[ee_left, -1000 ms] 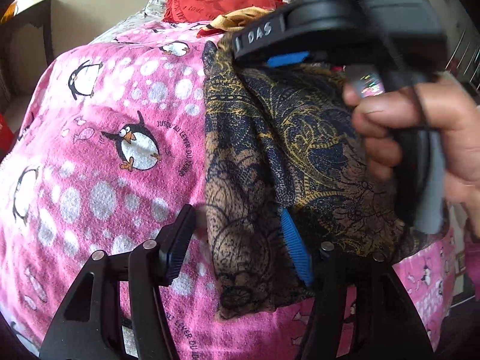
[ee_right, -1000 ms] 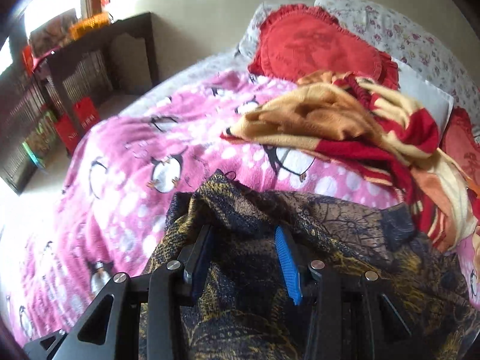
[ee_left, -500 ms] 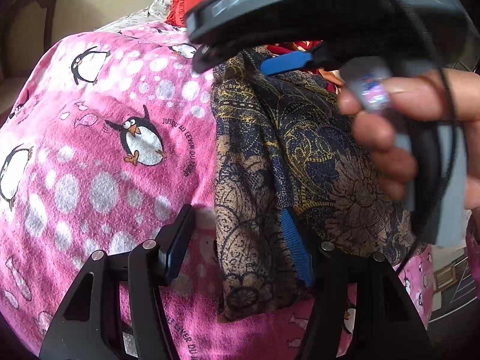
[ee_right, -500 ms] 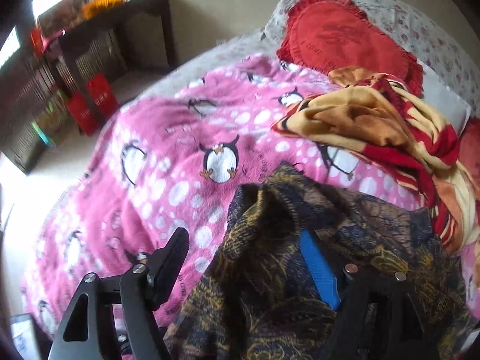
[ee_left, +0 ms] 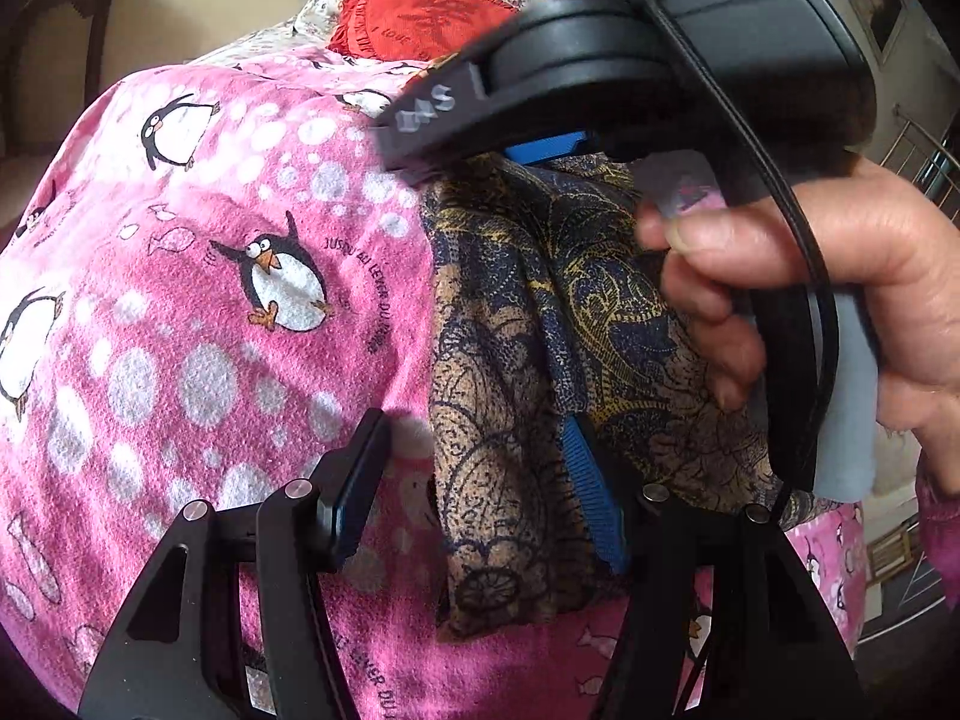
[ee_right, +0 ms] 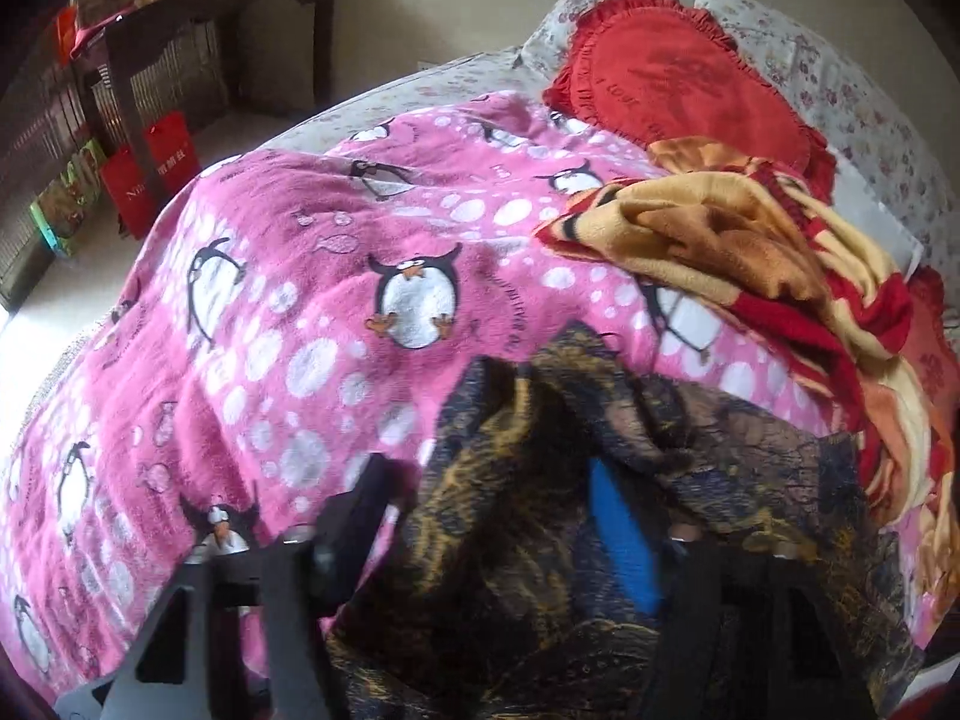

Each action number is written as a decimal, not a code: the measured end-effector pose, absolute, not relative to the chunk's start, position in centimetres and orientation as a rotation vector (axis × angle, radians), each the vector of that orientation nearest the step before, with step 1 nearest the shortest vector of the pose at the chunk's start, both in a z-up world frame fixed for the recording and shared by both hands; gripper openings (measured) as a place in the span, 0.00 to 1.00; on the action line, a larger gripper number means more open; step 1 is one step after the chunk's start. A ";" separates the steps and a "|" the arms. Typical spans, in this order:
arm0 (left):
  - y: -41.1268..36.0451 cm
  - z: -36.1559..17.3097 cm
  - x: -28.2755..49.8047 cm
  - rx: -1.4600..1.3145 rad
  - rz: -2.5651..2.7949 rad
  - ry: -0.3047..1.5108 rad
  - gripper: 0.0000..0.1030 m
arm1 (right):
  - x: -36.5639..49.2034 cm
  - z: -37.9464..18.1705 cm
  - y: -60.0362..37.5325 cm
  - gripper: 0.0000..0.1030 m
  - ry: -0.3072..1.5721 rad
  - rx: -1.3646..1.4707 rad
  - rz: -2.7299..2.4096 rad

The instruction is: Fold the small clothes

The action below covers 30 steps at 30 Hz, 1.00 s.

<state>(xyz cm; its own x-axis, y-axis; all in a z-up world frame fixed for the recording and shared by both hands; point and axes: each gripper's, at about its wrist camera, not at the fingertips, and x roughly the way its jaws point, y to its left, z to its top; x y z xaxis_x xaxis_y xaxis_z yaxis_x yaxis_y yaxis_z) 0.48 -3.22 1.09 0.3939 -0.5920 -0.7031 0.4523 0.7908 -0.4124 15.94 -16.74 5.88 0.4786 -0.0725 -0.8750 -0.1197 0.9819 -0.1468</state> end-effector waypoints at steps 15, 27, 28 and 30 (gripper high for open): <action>-5.7 1.9 1.3 -0.143 -0.695 0.959 0.71 | 13.8 9.4 -21.5 0.16 1.035 0.102 0.171; -7.3 0.9 5.0 -0.240 -0.640 0.969 0.69 | 12.7 10.0 -23.4 0.16 1.043 0.138 0.167; -7.6 1.0 4.8 -0.220 -0.635 0.960 0.66 | 12.8 10.0 -23.5 0.16 1.045 0.138 0.165; -7.7 0.9 4.6 -0.198 -0.628 0.950 0.63 | 12.8 9.9 -23.6 0.16 1.049 0.139 0.163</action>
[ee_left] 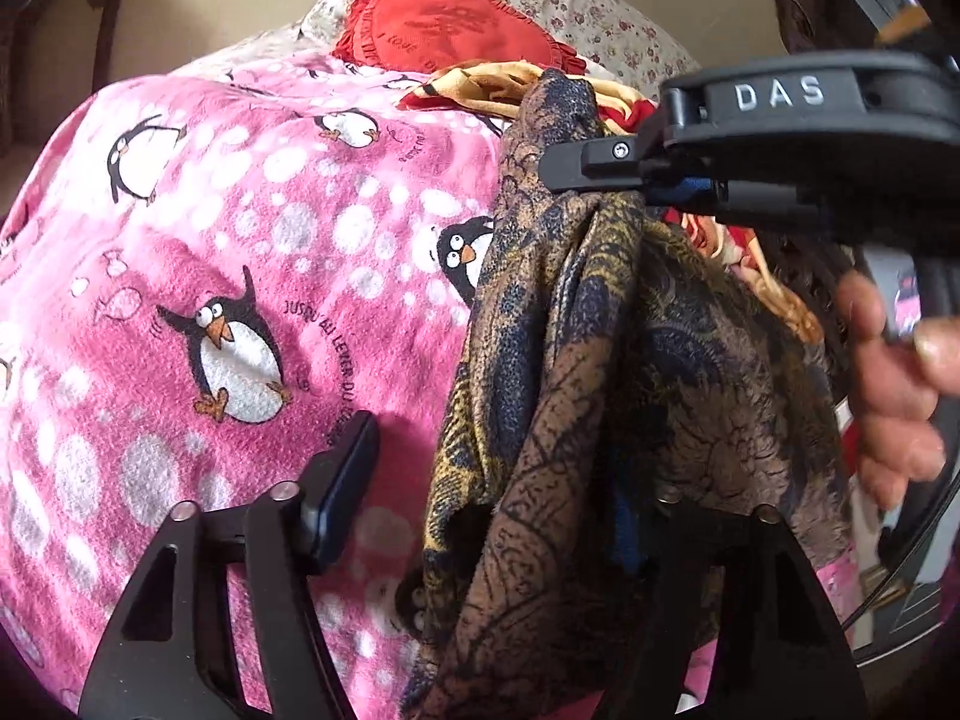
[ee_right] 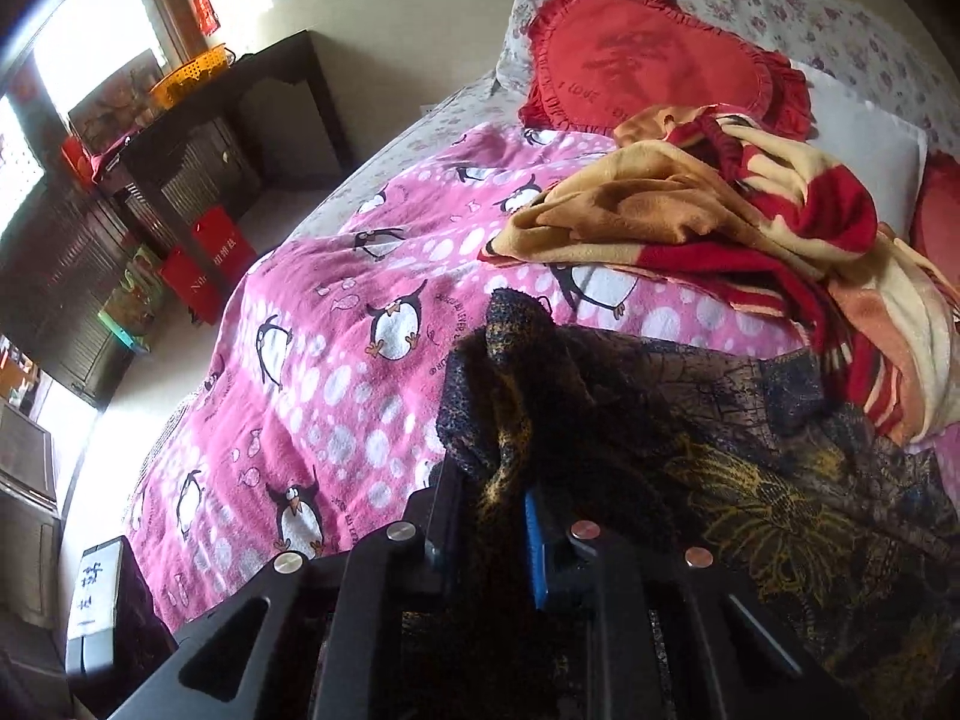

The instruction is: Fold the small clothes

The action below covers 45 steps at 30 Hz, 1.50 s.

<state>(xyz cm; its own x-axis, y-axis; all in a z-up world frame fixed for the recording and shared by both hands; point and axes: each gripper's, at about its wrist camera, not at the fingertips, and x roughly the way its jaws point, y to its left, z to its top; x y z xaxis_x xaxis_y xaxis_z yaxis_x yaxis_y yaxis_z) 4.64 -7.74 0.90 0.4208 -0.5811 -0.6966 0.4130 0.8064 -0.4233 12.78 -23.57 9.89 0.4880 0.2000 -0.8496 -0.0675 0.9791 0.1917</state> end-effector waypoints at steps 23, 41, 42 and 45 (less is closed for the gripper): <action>-5.4 0.0 4.1 -0.321 -0.734 0.950 0.28 | 15.4 9.4 -21.6 0.63 1.115 0.168 0.134; -7.0 0.1 3.5 -0.282 -0.715 0.949 0.31 | 15.1 7.4 -19.6 0.25 1.117 -0.131 0.068; -7.2 0.1 3.4 -0.272 -0.710 0.948 0.31 | 14.8 7.6 -19.8 0.24 1.112 -0.124 0.080; -8.1 0.3 3.2 -0.241 -0.690 0.958 0.31 | 14.2 8.3 -20.4 0.21 1.105 -0.091 0.107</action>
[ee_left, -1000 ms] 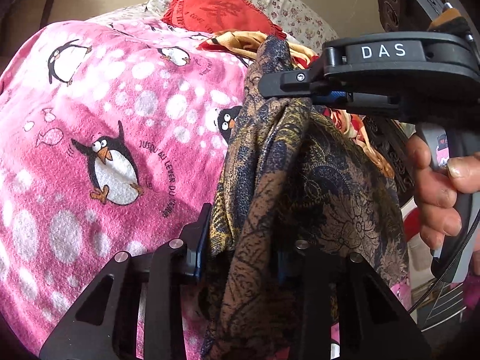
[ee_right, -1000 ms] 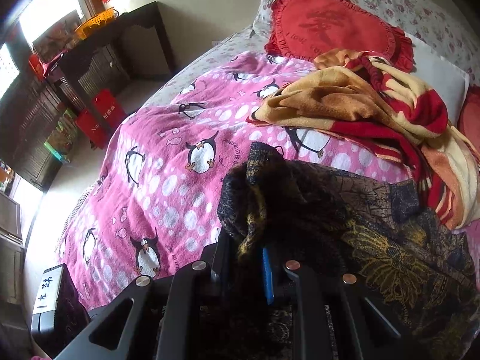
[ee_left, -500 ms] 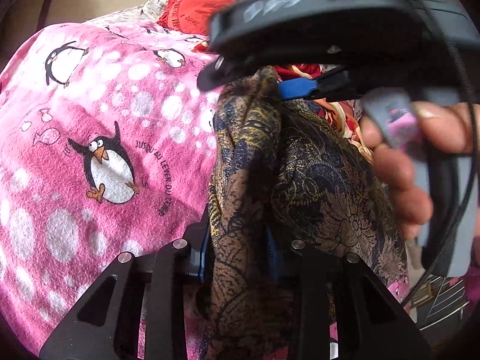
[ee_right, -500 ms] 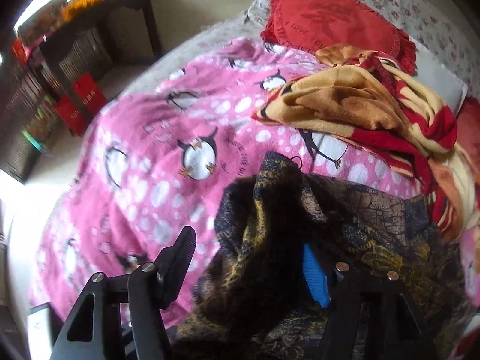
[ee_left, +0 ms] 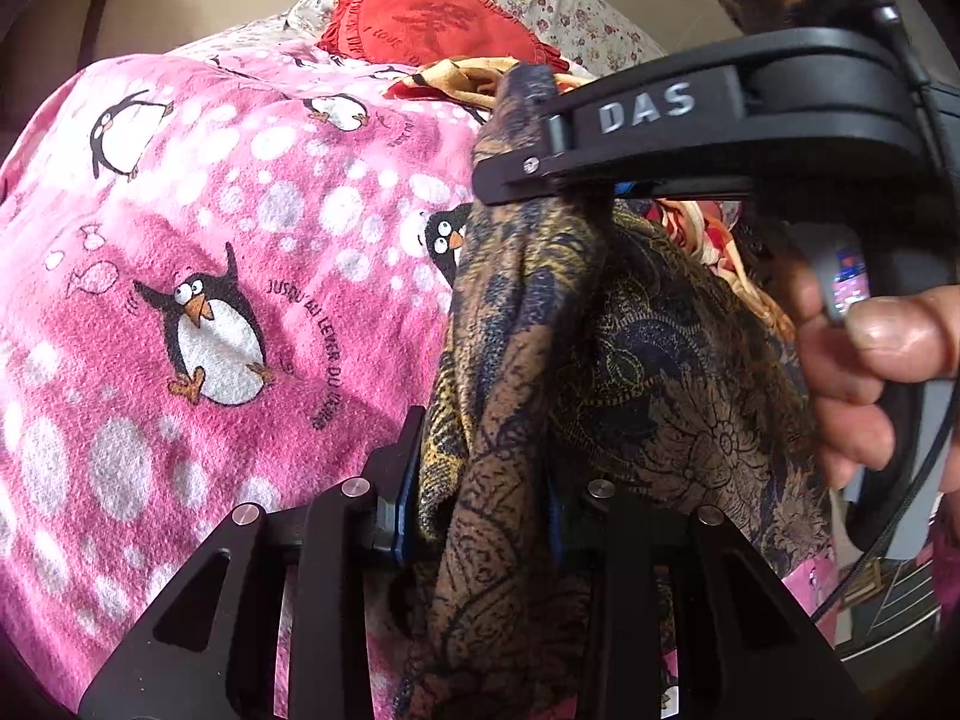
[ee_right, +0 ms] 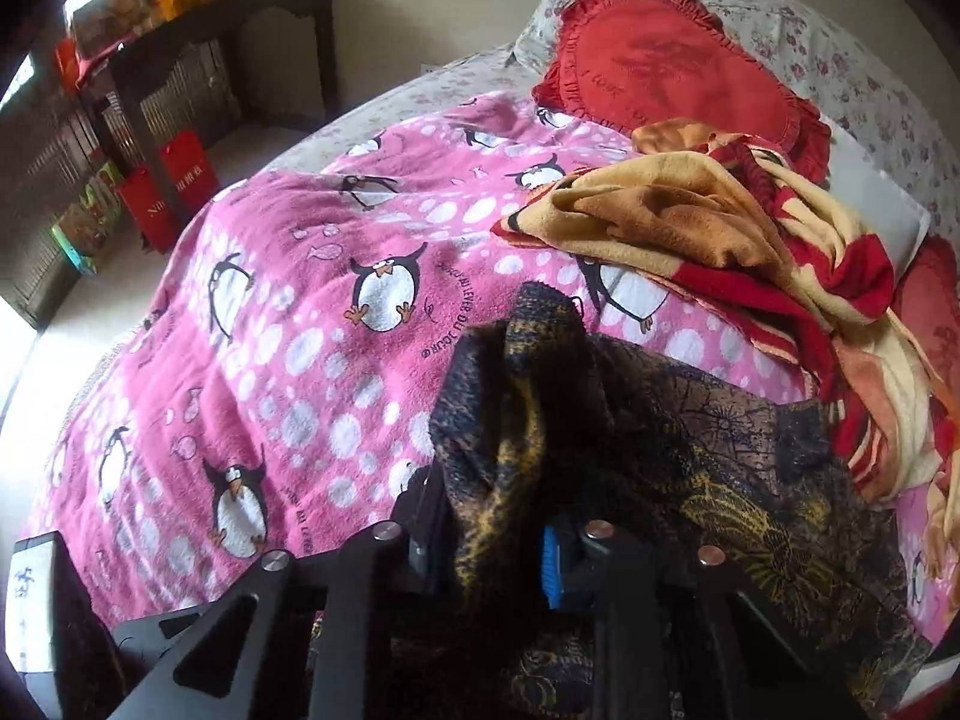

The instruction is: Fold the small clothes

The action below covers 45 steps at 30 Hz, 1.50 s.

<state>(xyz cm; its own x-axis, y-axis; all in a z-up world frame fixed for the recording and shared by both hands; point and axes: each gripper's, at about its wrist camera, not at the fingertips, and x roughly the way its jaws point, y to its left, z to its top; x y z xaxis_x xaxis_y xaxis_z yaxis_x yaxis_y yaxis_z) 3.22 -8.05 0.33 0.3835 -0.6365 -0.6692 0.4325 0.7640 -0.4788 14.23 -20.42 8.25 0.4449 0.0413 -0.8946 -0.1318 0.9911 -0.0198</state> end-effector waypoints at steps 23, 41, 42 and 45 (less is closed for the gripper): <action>-15.3 5.1 0.6 -0.089 -0.665 0.977 0.17 | 9.8 13.9 -25.6 0.17 0.996 -0.009 0.107; -25.5 10.2 -3.1 0.007 -0.868 0.970 0.16 | 3.5 17.1 -36.9 0.16 0.927 0.084 -0.008; -26.3 10.4 -3.3 0.014 -0.881 0.971 0.16 | 3.2 17.2 -37.6 0.16 0.924 0.089 -0.015; -28.6 10.7 -4.2 0.041 -0.918 0.972 0.16 | 1.9 17.5 -40.0 0.14 0.917 0.105 -0.043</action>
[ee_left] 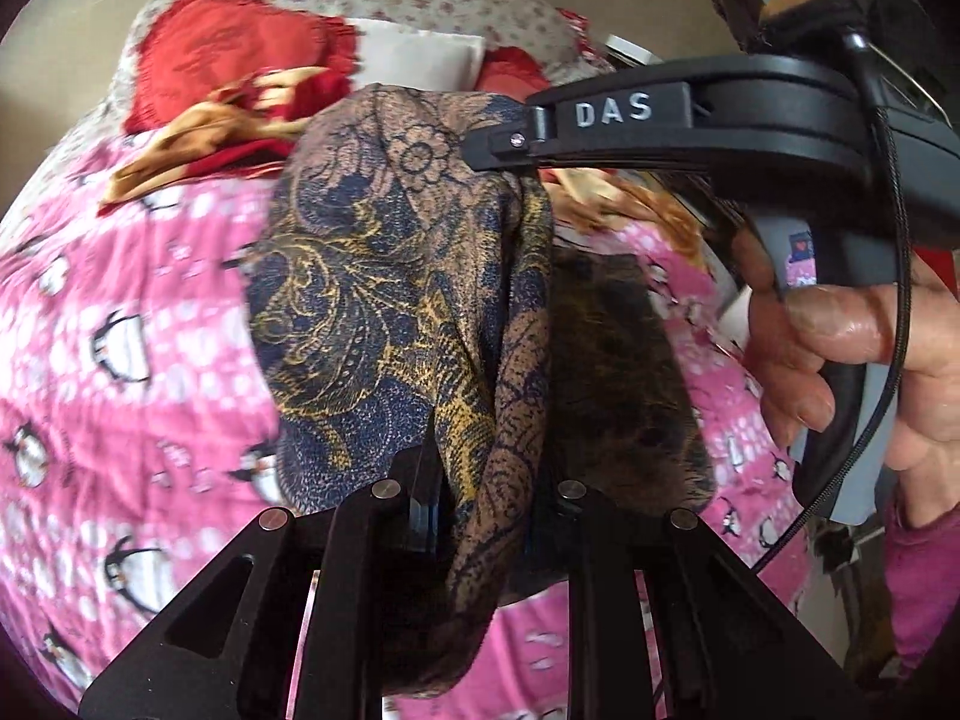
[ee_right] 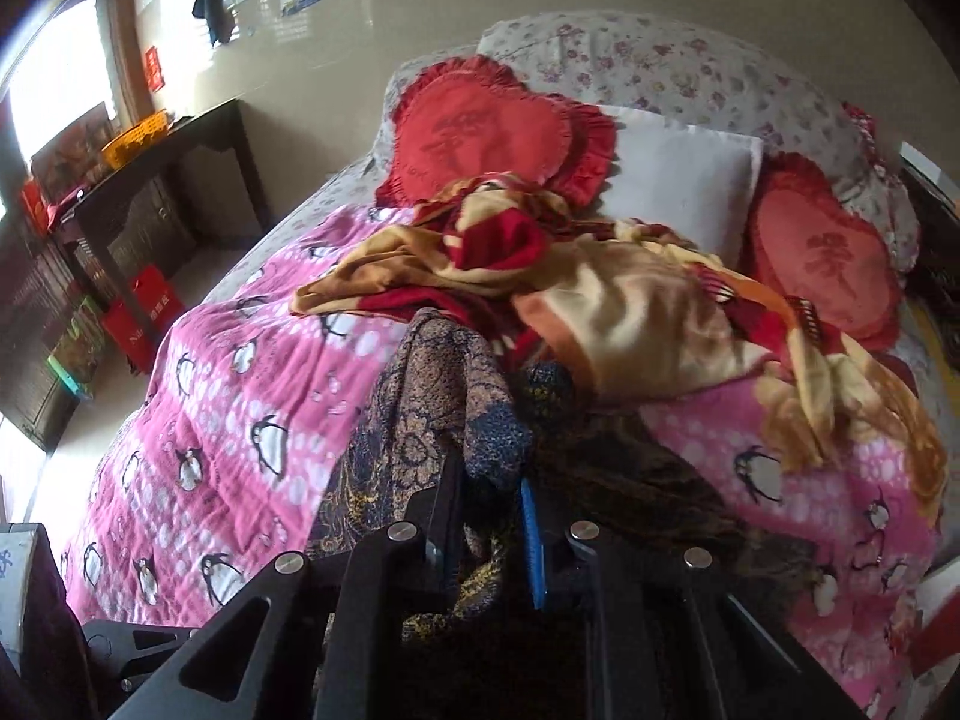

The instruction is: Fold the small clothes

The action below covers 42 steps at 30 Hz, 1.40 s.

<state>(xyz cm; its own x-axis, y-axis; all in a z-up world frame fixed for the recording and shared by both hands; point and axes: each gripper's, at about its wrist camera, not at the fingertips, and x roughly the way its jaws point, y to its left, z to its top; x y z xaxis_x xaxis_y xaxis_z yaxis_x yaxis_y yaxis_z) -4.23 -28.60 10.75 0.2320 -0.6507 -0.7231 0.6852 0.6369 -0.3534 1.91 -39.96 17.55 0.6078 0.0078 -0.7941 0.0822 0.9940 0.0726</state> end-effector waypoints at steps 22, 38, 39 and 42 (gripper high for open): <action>-44.0 7.9 -9.5 0.158 -1.094 1.080 0.21 | -6.0 12.0 -55.6 0.12 0.967 0.226 -0.319; -31.6 8.0 -8.4 0.312 -0.901 0.950 0.57 | -15.7 12.0 -50.9 0.40 0.897 0.379 -0.202; -31.7 7.1 -8.1 0.315 -0.872 0.966 0.57 | -15.6 11.3 -50.4 0.40 0.919 0.369 -0.210; -30.7 4.5 -7.7 0.307 -0.836 1.039 0.57 | -15.7 8.8 -49.7 0.13 0.976 0.346 -0.238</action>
<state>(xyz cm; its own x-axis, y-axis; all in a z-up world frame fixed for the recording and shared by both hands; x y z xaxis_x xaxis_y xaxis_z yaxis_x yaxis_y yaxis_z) -7.68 -30.65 4.49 0.2410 -0.4625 -0.8532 0.7349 0.6612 -0.1508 -15.66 -49.70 8.83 0.5410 -0.0419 -0.8400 0.3487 0.9200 0.1787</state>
